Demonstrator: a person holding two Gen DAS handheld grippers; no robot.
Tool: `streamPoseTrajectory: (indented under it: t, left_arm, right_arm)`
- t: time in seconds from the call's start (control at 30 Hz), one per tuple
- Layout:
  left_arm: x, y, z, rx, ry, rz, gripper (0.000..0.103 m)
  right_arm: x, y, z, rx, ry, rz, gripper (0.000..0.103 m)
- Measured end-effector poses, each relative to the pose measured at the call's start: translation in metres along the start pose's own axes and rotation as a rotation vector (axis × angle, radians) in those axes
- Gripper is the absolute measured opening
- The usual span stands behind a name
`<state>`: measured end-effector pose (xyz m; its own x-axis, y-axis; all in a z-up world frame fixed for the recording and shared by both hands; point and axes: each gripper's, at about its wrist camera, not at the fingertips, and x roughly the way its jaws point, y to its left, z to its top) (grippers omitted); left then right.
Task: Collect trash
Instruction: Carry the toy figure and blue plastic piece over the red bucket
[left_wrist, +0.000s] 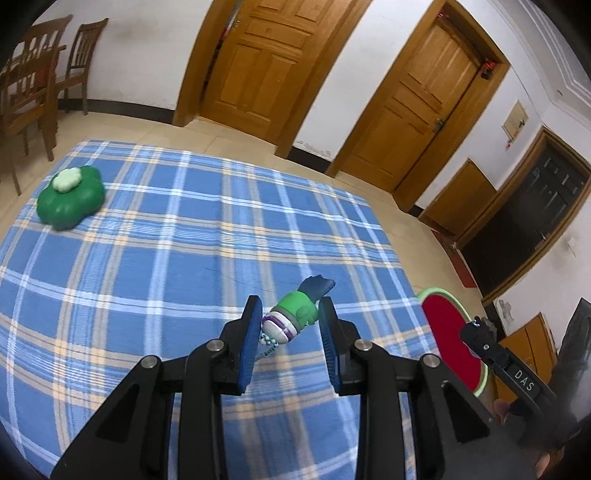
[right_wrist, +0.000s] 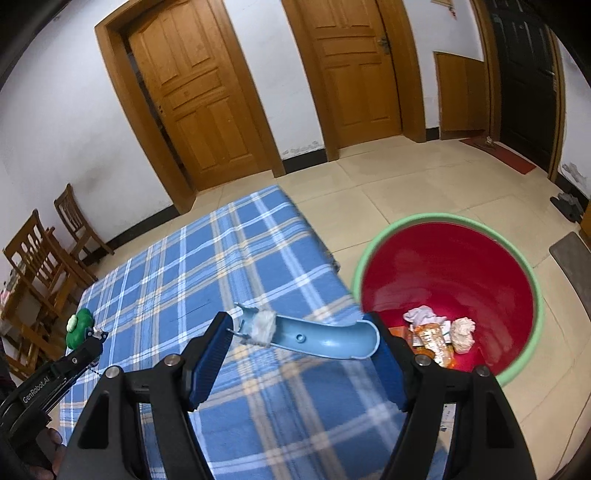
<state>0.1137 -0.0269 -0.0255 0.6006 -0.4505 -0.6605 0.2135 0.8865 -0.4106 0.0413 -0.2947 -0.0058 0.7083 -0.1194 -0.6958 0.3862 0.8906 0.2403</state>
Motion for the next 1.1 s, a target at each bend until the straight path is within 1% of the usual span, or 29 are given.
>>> streamPoseTrajectory:
  t: [0.2,0.37,0.5,1.1]
  left_arm:
    - [0.004,-0.027,-0.004,0.044,0.028,-0.034,0.031]
    - [0.013,-0.052,-0.008,0.077,0.073,-0.076,0.031]
    - [0.021,-0.072,-0.011,0.109,0.095,-0.092,0.031]
    - [0.050,-0.142,-0.012,0.226,0.158,-0.151,0.031]
  right_arm:
    - [-0.011,-0.028,0.002,0.044,-0.019,-0.014,0.074]
    - [-0.016,-0.056,0.003,0.093,-0.029,-0.033,0.074]
    - [-0.019,-0.076,0.003,0.123,-0.032,-0.049,0.074]
    - [-0.007,-0.153,0.001,0.261,-0.018,-0.102,0.075]
